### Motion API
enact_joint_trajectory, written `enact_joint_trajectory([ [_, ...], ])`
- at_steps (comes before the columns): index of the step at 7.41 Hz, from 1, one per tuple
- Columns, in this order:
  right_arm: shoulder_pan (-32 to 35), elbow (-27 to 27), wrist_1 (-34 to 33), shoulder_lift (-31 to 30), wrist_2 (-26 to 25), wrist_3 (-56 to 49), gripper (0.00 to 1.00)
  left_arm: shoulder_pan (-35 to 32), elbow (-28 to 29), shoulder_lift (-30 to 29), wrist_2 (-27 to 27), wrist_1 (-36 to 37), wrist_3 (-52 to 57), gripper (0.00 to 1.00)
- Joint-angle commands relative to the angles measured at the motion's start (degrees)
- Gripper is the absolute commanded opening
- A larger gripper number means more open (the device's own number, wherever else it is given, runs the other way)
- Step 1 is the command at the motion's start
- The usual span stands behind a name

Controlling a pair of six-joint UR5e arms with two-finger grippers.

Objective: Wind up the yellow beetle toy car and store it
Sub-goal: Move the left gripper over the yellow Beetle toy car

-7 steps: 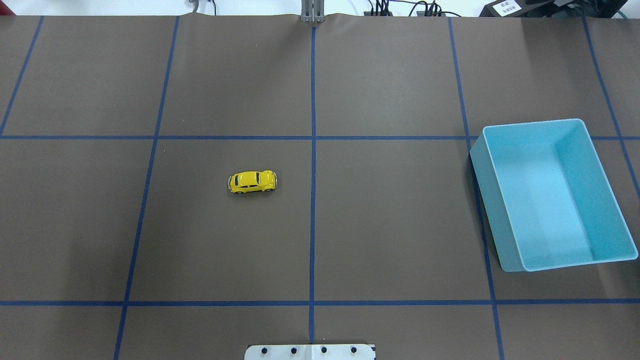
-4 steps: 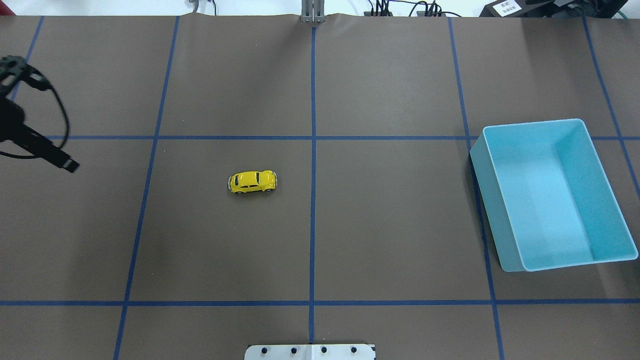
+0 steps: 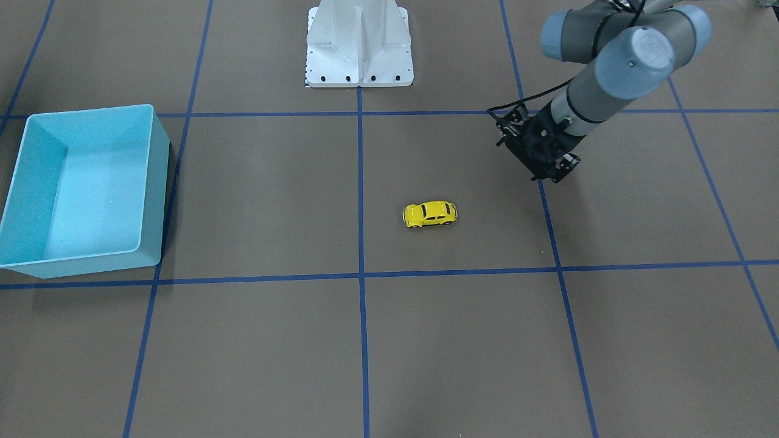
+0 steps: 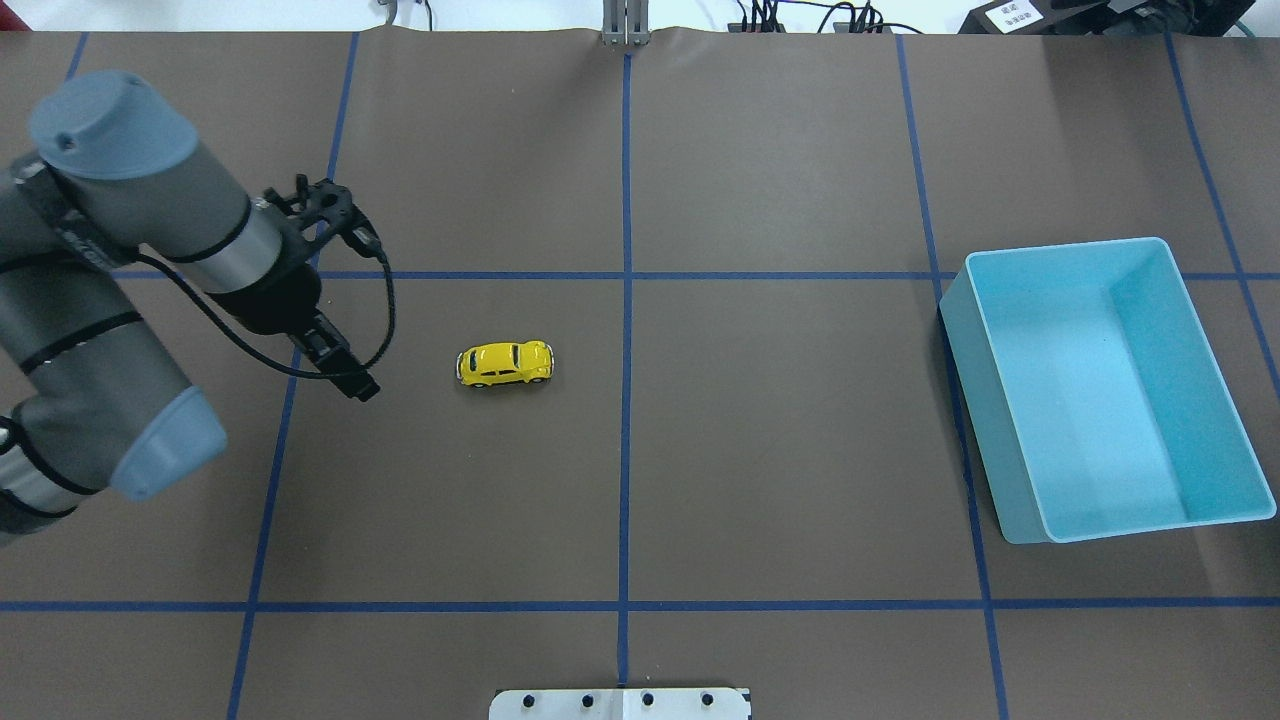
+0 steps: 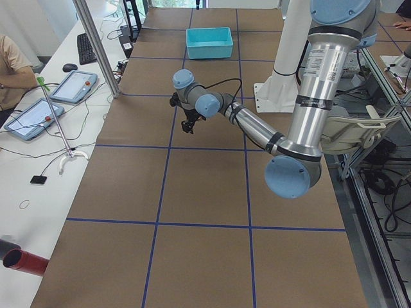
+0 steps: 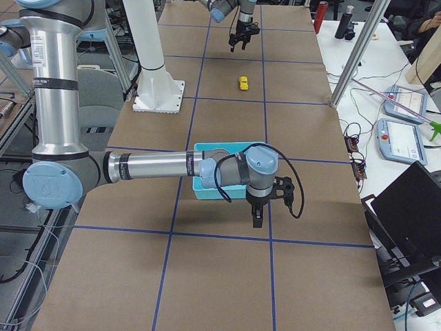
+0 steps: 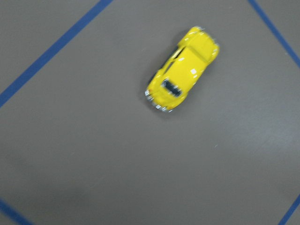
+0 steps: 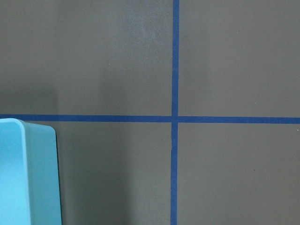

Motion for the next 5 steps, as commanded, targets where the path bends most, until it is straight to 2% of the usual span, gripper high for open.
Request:
enact_joint_trajectory([
  [1, 0.9, 0.9, -0.9, -0.3, 0.1, 0.0, 1.00, 4.6, 5.9, -10.0, 2.9, 0.0, 0.2, 1.00],
  [3, 1.0, 1.4, -2.7, -0.3, 0.1, 0.0, 1.00, 5.0, 14.4, -18.0, 3.0, 0.1, 0.3, 1.00],
  [5, 1.0, 1.4, -2.7, -0.3, 0.1, 0.0, 1.00, 5.0, 19.5, -22.3, 5.3, 2.5, 8.3, 1.00],
])
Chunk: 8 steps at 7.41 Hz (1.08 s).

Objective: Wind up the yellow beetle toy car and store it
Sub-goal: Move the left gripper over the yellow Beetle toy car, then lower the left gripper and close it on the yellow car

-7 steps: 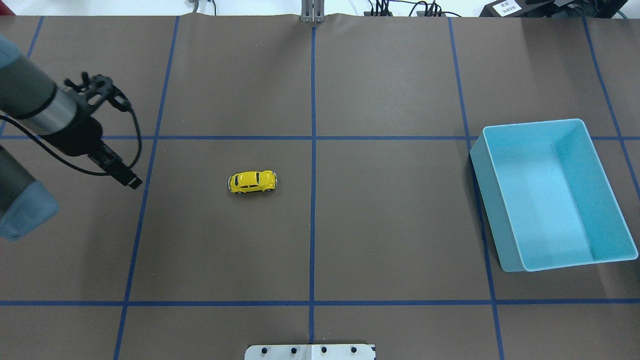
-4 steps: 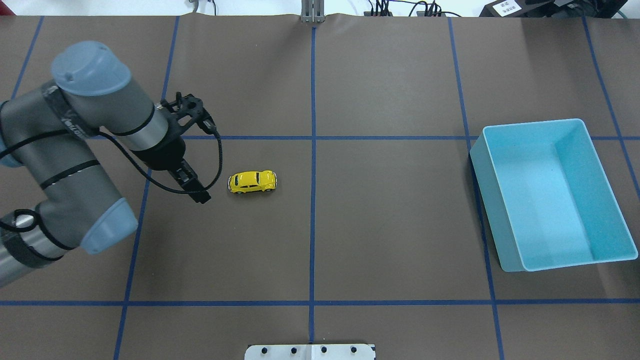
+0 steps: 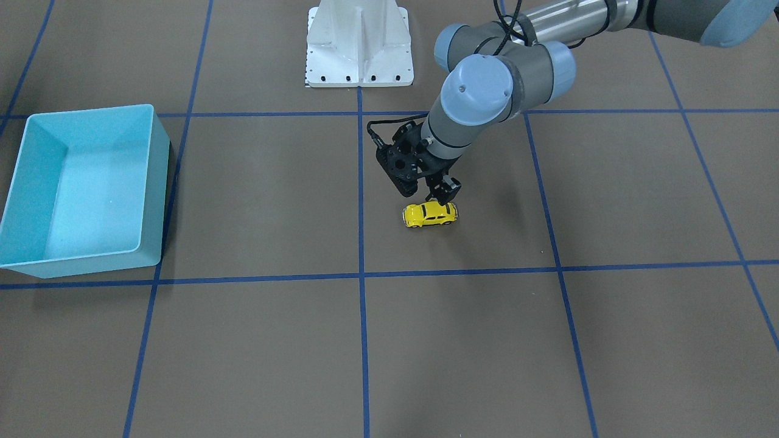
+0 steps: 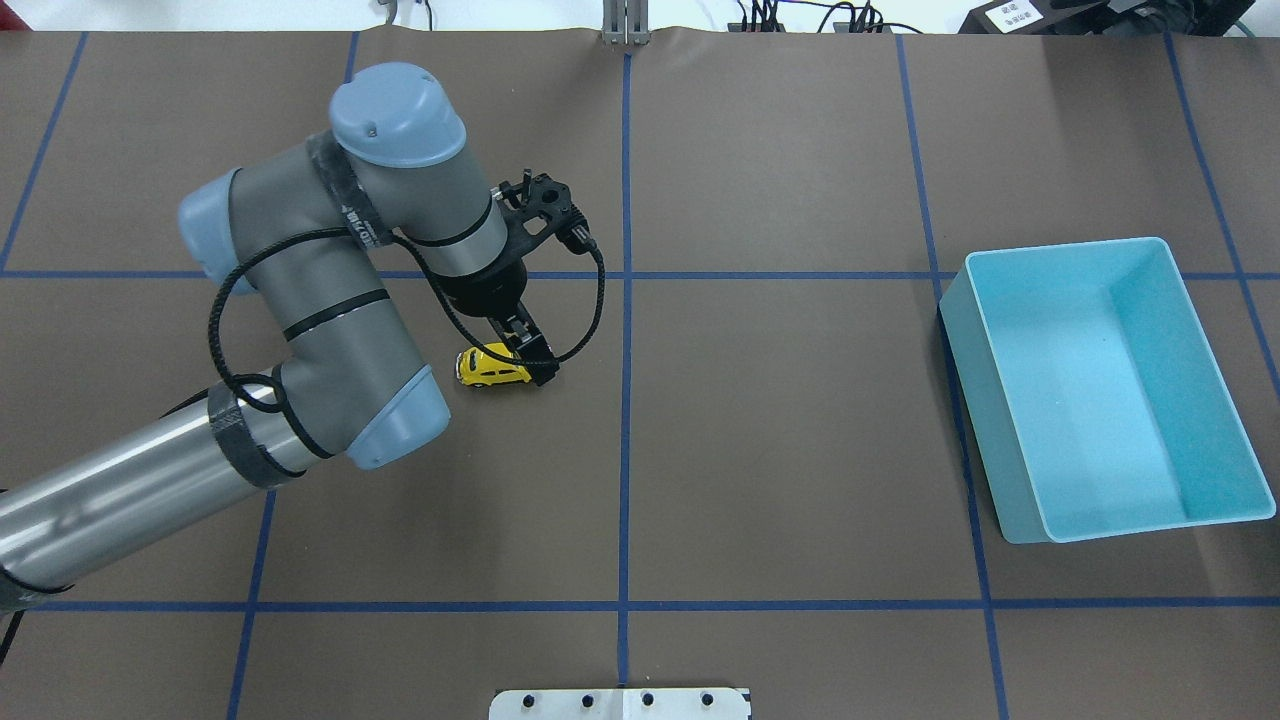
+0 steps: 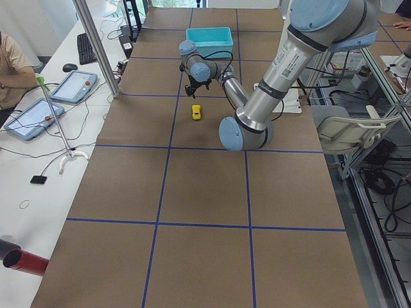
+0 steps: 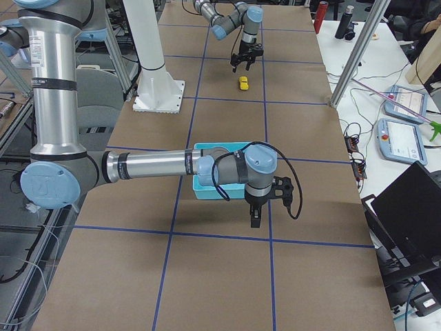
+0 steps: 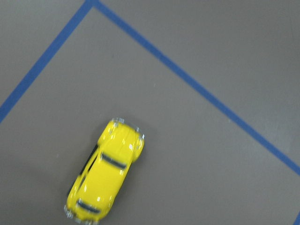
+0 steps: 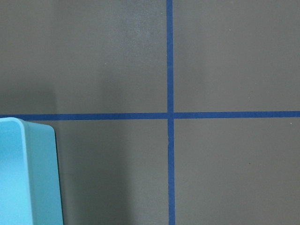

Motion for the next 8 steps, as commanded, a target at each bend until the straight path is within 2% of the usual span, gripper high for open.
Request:
enact_joint_trajectory([
  [1, 0.0, 0.0, -0.1, 0.1, -0.1, 0.0, 1.00, 0.1, 3.3, -3.8, 5.7, 7.3, 15.8, 1.00],
  [2, 0.0, 0.0, -0.1, 0.0, 0.0, -0.1, 1.00, 0.1, 3.1, -3.9, 11.2, 10.6, 28.6, 1.00],
  [5, 0.0, 0.0, -0.1, 0.1, 0.0, -0.1, 1.00, 0.1, 3.2, -6.4, 21.1, 22.1, 47.0, 1.00],
  [6, 0.1, 0.1, -0.1, 0.0, 0.0, -0.1, 1.00, 1.0, 3.6, -7.5, 21.2, 24.7, 46.8, 1.00],
  [8, 0.1, 0.1, -0.1, 0.0, 0.1, -0.1, 1.00, 3.6, 5.8, -10.0, 22.4, 24.6, 39.0, 1.00],
])
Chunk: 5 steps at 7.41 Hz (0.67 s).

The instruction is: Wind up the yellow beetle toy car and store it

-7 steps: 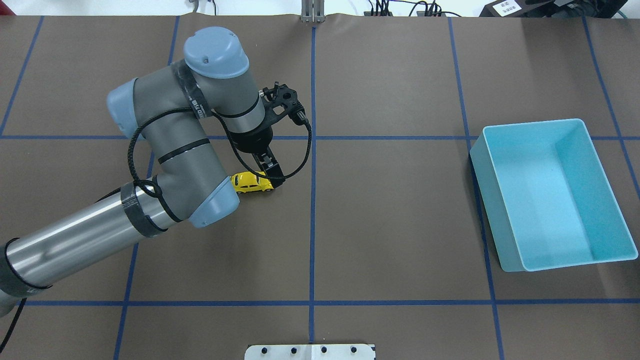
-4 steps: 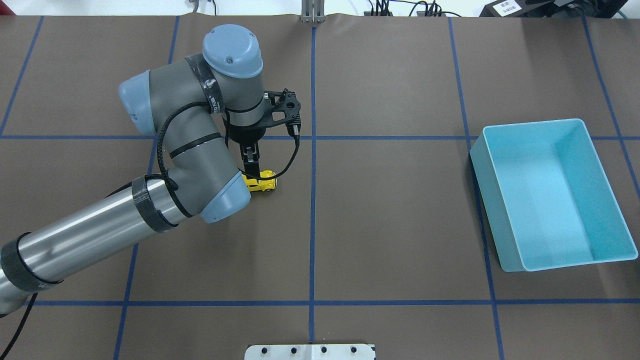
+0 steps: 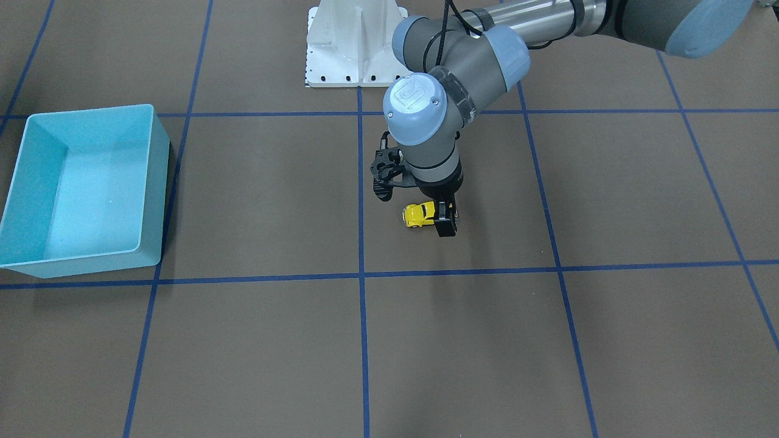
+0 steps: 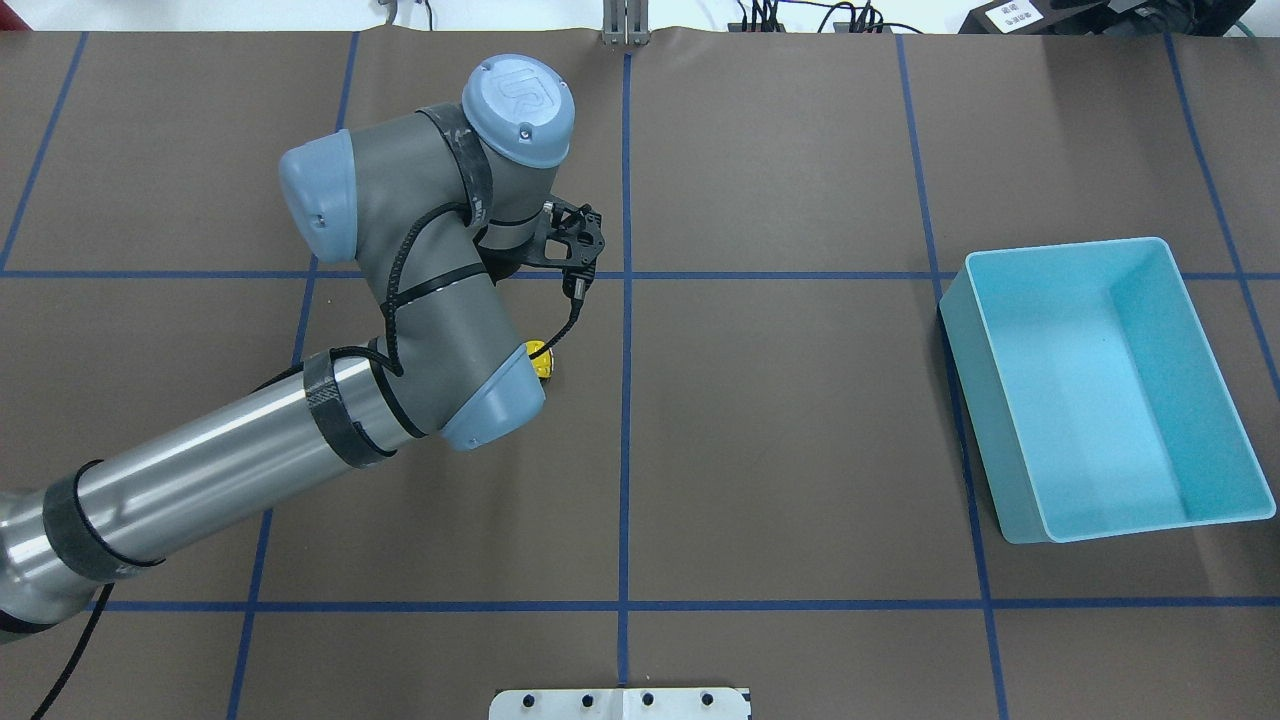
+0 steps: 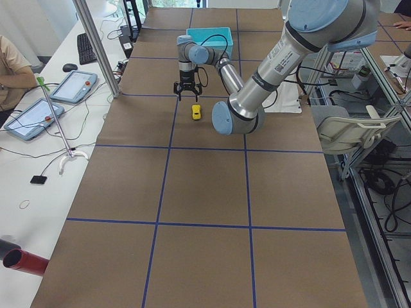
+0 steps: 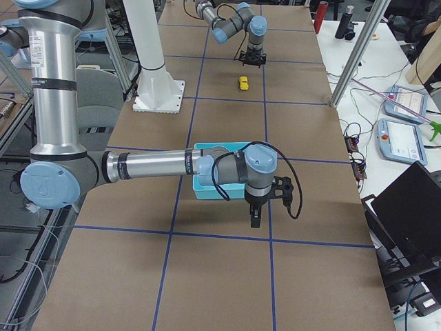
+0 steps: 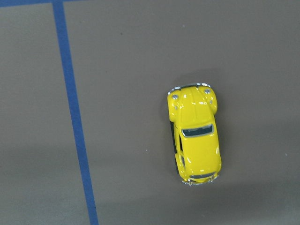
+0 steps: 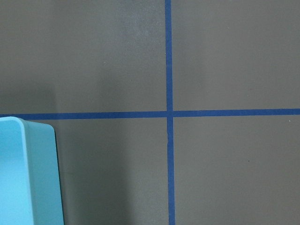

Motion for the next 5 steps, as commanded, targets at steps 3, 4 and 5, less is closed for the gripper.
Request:
enact_joint_trajectory([
  [3, 0.0, -0.2, 0.0, 0.0, 0.0, 0.0, 1.00, 5.8, 8.1, -5.3, 6.3, -0.2, -5.3, 0.92],
  [4, 0.0, -0.1, 0.0, 0.0, 0.0, 0.0, 1.00, 5.8, 8.4, -5.2, 6.3, -0.5, -6.1, 0.86],
  [5, 0.1, -0.2, 0.0, 0.0, 0.0, 0.0, 1.00, 5.8, 8.5, -4.9, 6.3, -0.8, -6.0, 0.85],
])
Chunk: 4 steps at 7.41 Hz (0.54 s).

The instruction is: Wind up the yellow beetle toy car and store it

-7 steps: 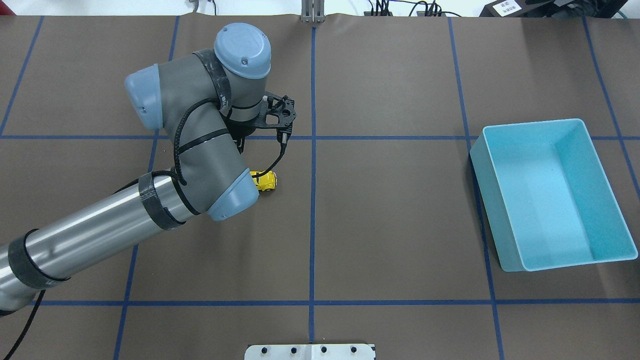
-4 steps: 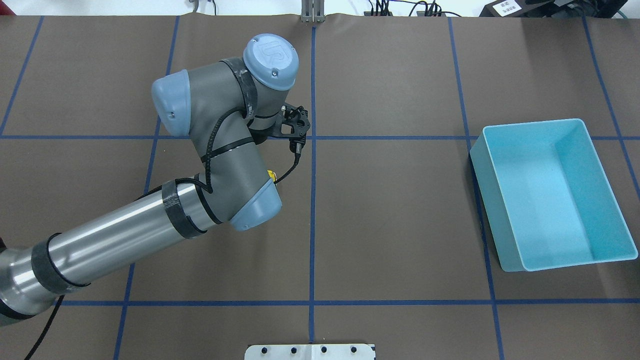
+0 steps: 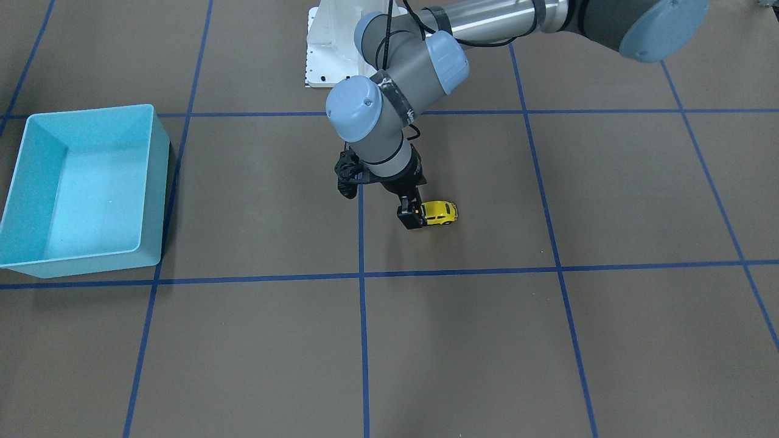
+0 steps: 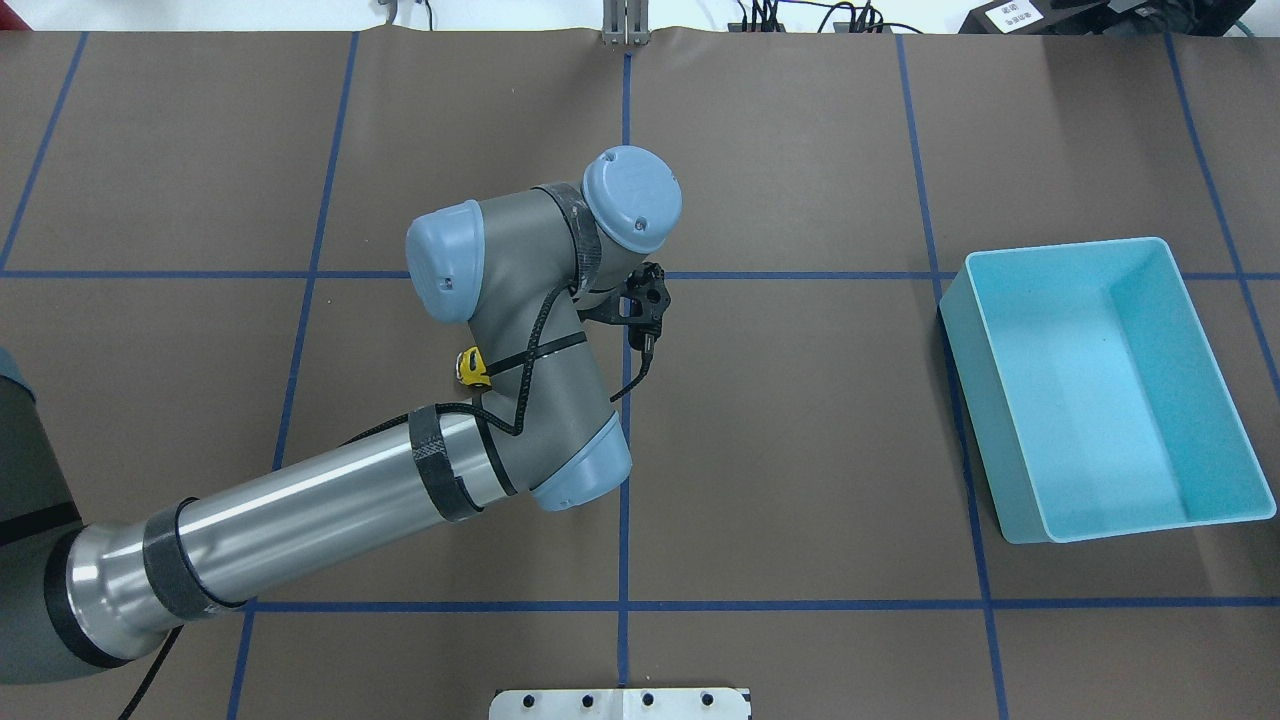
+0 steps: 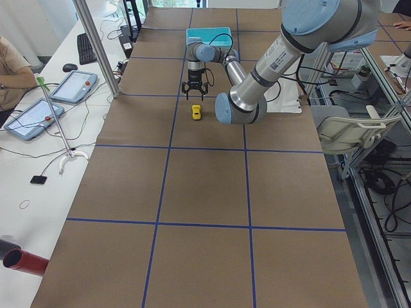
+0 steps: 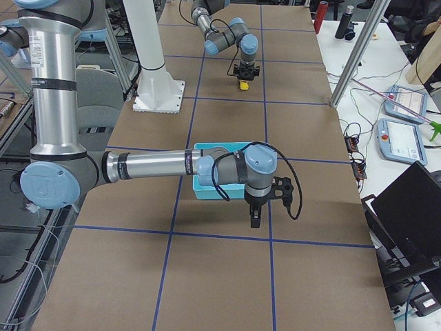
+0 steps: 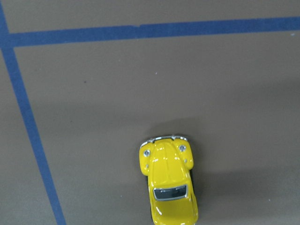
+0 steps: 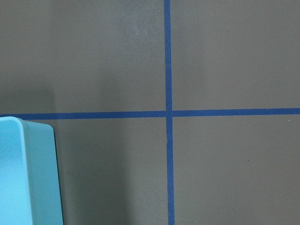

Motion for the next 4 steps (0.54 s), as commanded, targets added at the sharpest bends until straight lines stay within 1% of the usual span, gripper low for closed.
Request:
enact_joint_trajectory([
  [1, 0.1, -0.2, 0.0, 0.2, 0.0, 0.0, 1.00, 0.1, 1.6, 0.6, 0.2, -2.9, -0.4, 0.83],
  [4, 0.4, -0.1, 0.0, 0.1, 0.0, 0.0, 1.00, 0.1, 2.1, 1.9, -0.6, -6.5, -0.7, 0.83],
])
